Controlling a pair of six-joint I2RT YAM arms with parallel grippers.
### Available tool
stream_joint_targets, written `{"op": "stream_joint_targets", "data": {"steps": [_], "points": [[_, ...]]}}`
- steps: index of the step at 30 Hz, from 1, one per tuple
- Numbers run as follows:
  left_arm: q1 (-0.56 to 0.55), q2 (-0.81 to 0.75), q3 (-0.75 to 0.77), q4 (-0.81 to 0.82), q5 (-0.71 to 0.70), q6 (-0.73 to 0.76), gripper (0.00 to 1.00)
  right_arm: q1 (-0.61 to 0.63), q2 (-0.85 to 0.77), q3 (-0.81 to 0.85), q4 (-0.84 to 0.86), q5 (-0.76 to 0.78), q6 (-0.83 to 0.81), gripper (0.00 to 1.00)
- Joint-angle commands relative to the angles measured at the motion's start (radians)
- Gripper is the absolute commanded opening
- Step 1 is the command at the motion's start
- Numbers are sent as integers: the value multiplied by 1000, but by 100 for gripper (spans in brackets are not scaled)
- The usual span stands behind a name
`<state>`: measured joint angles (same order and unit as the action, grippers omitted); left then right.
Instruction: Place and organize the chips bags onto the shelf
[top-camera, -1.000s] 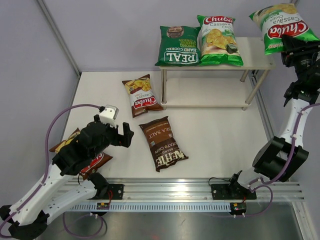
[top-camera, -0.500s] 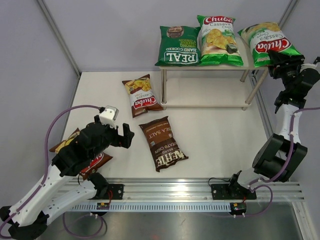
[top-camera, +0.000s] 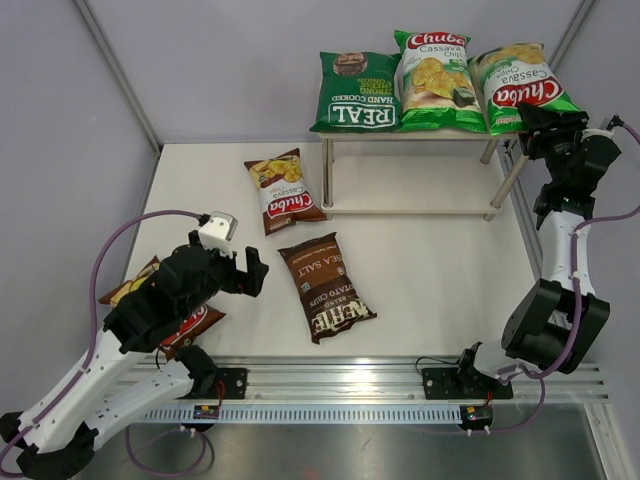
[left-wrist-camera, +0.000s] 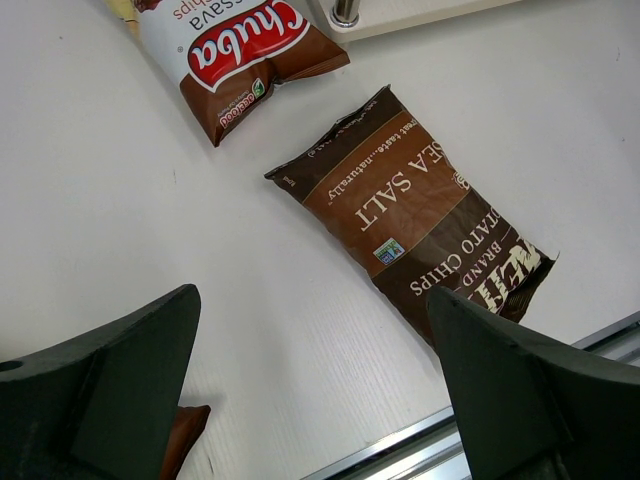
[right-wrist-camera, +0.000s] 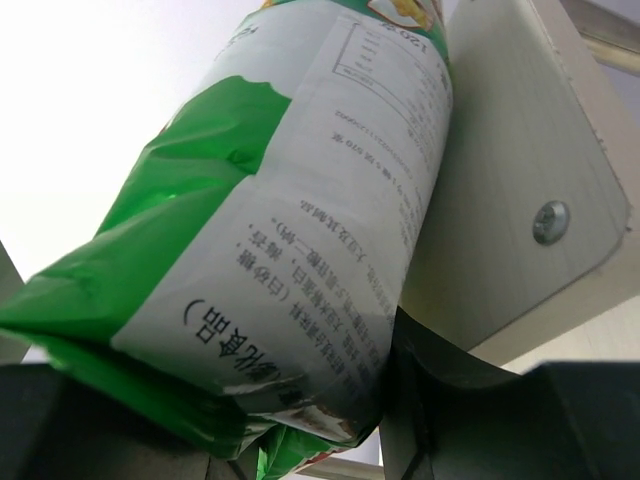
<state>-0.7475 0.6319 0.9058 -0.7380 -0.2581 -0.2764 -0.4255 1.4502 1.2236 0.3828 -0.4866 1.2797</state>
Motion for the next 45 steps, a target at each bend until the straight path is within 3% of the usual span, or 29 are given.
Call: {"op": "stream_joint_targets", "data": {"steps": [1, 6, 8, 11, 20, 23, 24, 26, 35, 39, 45], "points": [[5, -1, -7, 48, 19, 22, 99, 10, -13, 7, -103, 5, -39, 40], [4, -1, -8, 46, 20, 23, 99, 10, -19, 77, -249, -20, -104, 58], [5, 0, -8, 48, 25, 25, 99, 10, -28, 124, -362, -15, -160, 72], [5, 5, -10, 49, 28, 26, 99, 10, -53, 142, -469, 2, -198, 76], [5, 5, -13, 51, 45, 31, 99, -24, -140, 96, -573, 57, -229, 81], [5, 3, -12, 52, 51, 34, 99, -33, -119, 120, -587, 31, -249, 73], [5, 5, -12, 54, 54, 34, 99, -35, -105, 129, -585, 16, -252, 60], [5, 3, -12, 52, 54, 34, 99, -35, -97, 166, -584, 8, -263, 52], [5, 0, -15, 52, 56, 36, 99, -35, -33, 312, -682, -17, -298, 47], [5, -6, -15, 51, 54, 36, 99, -36, 56, 390, -700, -96, -309, 44], [5, -6, -15, 52, 45, 36, 99, -35, 110, 448, -725, -73, -316, 44]]}}
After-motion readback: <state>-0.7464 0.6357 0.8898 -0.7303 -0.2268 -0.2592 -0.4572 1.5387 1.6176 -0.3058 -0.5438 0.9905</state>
